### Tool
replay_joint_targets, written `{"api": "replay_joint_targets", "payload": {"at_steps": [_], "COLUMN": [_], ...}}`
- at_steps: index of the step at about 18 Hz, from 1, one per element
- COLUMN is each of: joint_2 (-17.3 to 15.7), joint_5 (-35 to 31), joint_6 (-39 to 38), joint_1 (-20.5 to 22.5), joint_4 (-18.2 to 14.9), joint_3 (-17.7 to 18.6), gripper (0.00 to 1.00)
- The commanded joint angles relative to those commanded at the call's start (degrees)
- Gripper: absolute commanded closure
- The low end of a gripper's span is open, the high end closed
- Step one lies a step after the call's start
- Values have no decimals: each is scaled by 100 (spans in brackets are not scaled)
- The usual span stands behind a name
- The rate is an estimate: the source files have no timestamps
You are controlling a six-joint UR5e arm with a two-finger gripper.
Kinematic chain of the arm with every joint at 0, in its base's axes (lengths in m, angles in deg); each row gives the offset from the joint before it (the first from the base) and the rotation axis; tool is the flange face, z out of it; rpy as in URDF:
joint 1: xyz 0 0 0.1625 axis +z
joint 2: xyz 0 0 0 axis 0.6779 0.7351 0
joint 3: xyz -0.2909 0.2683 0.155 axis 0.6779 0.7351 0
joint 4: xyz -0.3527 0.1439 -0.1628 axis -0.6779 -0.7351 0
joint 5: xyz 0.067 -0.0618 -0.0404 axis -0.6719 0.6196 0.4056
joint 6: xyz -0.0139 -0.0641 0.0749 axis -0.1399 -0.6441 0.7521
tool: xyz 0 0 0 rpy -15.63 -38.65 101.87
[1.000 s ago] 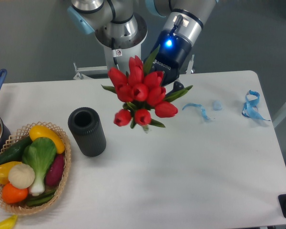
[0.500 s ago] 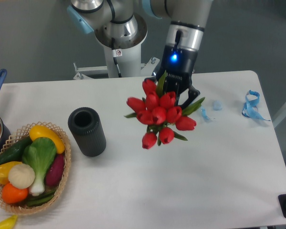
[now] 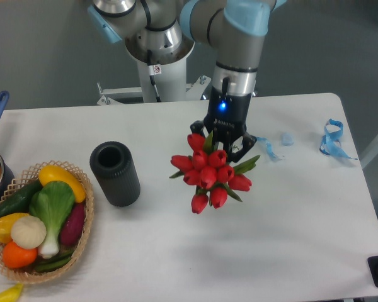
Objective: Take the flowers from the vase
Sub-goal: 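Carry the held tulips away from the vase over the open table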
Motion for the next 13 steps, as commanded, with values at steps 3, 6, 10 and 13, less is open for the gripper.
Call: {"api": "replay_joint_targets", "payload": {"at_steps": [3, 6, 10, 13], "joint_2": [89, 159, 256, 326], "joint_5": [-476, -810, -1328, -1680], "joint_6": [0, 9, 9, 0], "joint_1": [0, -105, -430, -589], "joint_4": [-9, -17, -17, -228], "joint_3": [35, -105, -211, -211], "gripper": [100, 98, 96, 96]}}
